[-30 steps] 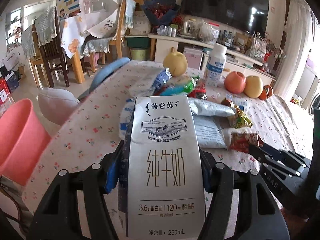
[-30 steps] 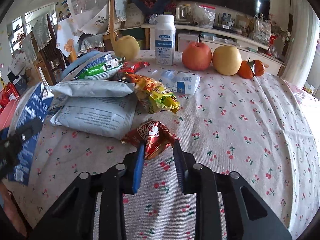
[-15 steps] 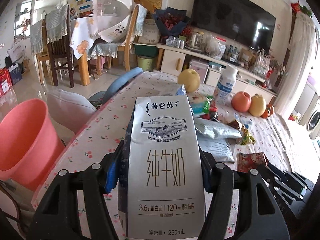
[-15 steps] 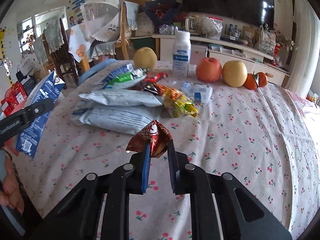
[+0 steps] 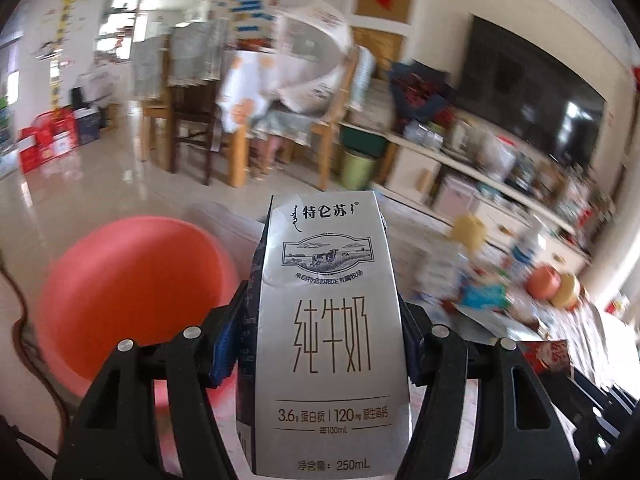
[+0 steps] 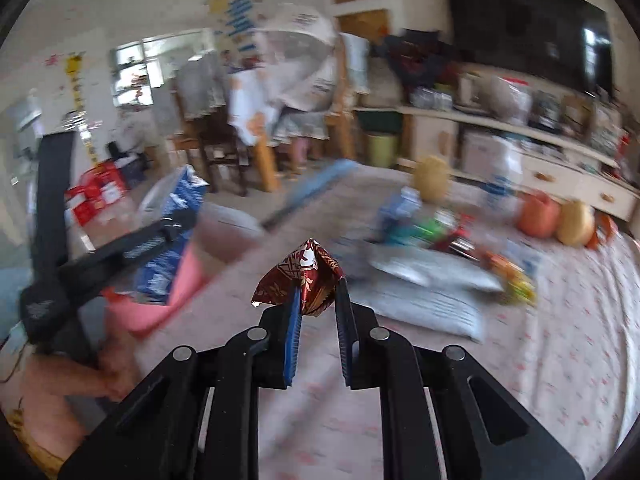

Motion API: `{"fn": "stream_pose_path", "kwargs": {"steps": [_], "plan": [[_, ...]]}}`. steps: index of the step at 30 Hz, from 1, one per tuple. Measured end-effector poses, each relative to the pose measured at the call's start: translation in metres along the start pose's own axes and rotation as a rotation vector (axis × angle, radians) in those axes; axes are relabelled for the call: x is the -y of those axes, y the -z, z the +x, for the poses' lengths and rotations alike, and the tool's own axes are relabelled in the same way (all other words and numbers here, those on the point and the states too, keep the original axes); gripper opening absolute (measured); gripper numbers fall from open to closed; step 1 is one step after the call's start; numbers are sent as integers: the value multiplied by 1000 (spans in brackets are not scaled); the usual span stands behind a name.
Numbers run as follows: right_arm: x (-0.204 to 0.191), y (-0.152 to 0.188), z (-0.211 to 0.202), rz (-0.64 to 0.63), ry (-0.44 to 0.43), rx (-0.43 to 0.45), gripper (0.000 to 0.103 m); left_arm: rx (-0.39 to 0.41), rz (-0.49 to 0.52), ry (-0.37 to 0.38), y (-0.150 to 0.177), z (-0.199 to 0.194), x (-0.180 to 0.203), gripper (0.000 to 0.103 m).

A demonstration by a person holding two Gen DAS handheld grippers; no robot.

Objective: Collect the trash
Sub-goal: 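Carry both items over the pink bucket and open both tools to drop them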

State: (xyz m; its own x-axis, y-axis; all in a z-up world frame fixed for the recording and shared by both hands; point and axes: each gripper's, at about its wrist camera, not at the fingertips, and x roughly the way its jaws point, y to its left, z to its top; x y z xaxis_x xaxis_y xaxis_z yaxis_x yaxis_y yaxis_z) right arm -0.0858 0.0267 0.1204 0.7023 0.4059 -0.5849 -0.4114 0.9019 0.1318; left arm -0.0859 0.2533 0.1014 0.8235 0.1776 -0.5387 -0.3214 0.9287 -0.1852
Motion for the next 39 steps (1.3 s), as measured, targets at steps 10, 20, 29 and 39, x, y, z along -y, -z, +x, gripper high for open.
{"fn": "stream_pose_path", "kwargs": {"steps": [10,20,29,39], "plan": [[-164,-49,76,-236,-211,-19,21,15,-193,-220,-17,21,-132,65],[-177,-27,119,-184,-146,-96,90,73,-332,-226,-7,24,-187,91],[-117,-15,90,-151,20,-72,94,152,-191,-135,-8,12,-141,94],[-66,5,49,-135,158,-20,95,24,-101,-46,1,25,-83,94]]}}
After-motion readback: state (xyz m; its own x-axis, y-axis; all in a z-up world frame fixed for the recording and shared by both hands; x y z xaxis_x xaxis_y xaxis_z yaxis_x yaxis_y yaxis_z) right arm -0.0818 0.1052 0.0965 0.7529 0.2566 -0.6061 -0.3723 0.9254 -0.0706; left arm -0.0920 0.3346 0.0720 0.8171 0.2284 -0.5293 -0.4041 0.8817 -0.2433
